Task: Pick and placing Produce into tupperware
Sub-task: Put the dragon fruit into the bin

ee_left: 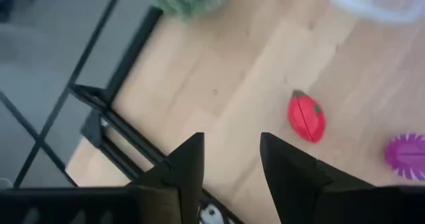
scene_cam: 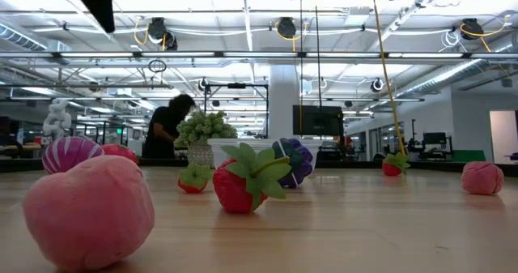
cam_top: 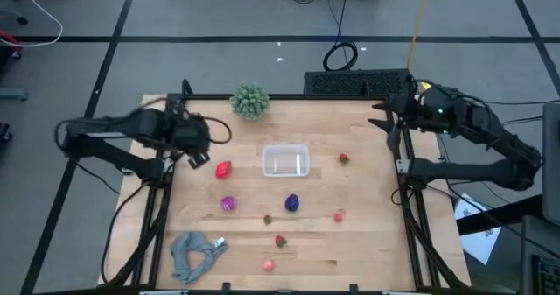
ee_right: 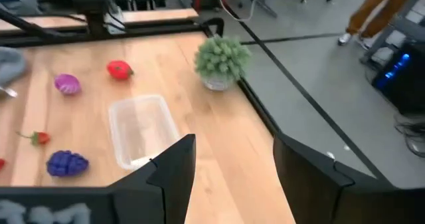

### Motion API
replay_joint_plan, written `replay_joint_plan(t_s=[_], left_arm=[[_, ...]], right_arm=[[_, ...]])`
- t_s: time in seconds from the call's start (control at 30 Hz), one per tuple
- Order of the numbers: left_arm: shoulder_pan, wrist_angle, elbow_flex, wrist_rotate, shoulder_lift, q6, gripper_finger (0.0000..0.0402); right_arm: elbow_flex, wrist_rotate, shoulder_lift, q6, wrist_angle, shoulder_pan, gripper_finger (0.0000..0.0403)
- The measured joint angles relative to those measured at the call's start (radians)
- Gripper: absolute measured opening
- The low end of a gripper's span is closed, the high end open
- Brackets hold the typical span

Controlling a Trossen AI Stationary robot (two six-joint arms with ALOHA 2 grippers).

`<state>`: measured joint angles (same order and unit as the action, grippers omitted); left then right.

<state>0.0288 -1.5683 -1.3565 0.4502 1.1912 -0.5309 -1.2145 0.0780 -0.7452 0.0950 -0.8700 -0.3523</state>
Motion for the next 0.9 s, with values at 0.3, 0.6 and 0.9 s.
replay_joint_plan(t_s=[0.3, 0.6, 0.9], left_arm=[[0.006, 0.169, 0.095, -0.118, 0.099, 0.006, 0.0152], [0.004, 0.206, 0.230, -0.120, 0.111, -0.276, 0.0165], [0.005, 0.409, 0.362, -0.194, 0.111, -0.440, 0.0259]], right_arm=[[0.015, 0.000, -0.022, 0.004, 0.002, 0.000, 0.0193], [0.022, 0.000, -0.022, -0.003, 0.000, 0.000, 0.0193], [0.022, 0.000, -0.023, -0.002, 0.000, 0.000, 0.0193]])
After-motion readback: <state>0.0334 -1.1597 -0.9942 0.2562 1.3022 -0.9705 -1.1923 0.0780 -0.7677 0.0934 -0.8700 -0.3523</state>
